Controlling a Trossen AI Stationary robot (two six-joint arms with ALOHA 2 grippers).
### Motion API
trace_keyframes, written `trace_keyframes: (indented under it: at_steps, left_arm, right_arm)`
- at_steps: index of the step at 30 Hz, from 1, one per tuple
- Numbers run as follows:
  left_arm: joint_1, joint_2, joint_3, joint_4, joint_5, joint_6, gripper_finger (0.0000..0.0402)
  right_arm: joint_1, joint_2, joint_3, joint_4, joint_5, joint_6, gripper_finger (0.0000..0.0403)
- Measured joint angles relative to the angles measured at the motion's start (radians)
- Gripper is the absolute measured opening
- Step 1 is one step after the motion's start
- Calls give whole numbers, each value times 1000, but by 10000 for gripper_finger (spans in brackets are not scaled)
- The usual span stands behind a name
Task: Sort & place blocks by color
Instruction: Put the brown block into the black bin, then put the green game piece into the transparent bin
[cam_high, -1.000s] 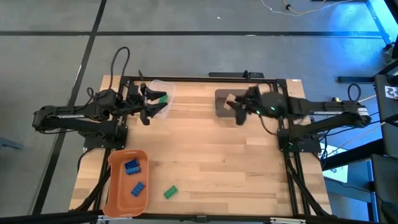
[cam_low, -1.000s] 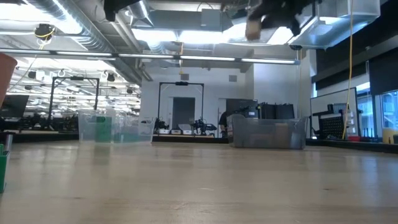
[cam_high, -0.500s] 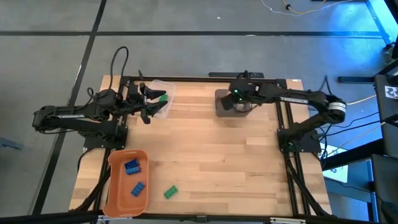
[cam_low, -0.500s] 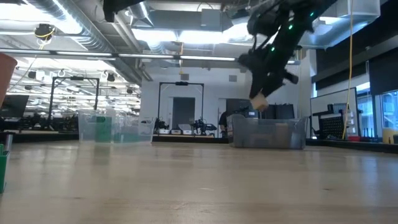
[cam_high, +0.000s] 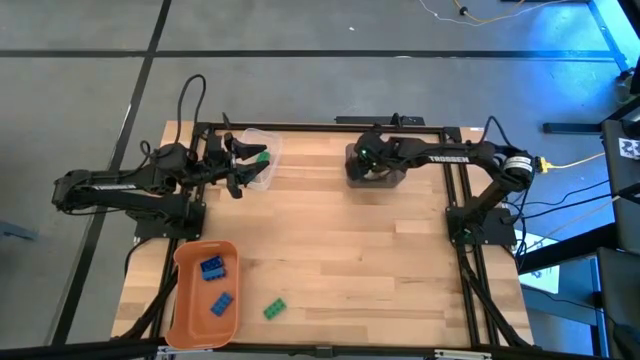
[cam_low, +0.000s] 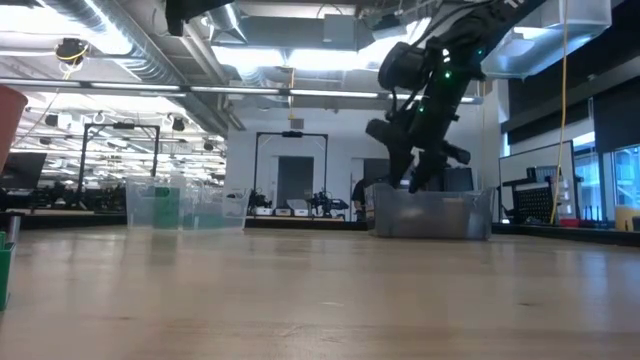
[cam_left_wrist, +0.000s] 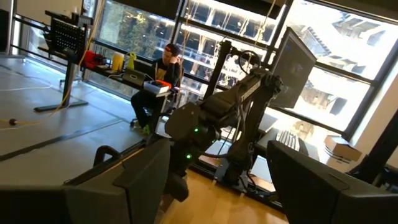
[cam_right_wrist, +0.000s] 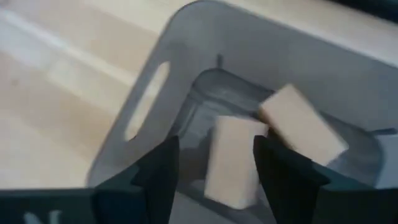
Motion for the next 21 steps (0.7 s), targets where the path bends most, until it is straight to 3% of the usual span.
trace_keyframes:
  at_steps: [8,11,15,21]
  left_arm:
    - [-1,0,0,-1,0,5,259]
    - [-1,0,1,-14,2,5,259]
    - [-3,0,1,-34,9,5,259]
    - [-29,0,1,-38,10,8,259]
  right_arm:
    - [-5,-116,5,-29,-31,-88,240]
    - [25,-201,7,-29,-97,-104,242]
    - [130,-321,7,-6,-193,-138,243]
    - [387,-476,7,88,-163,-191,244]
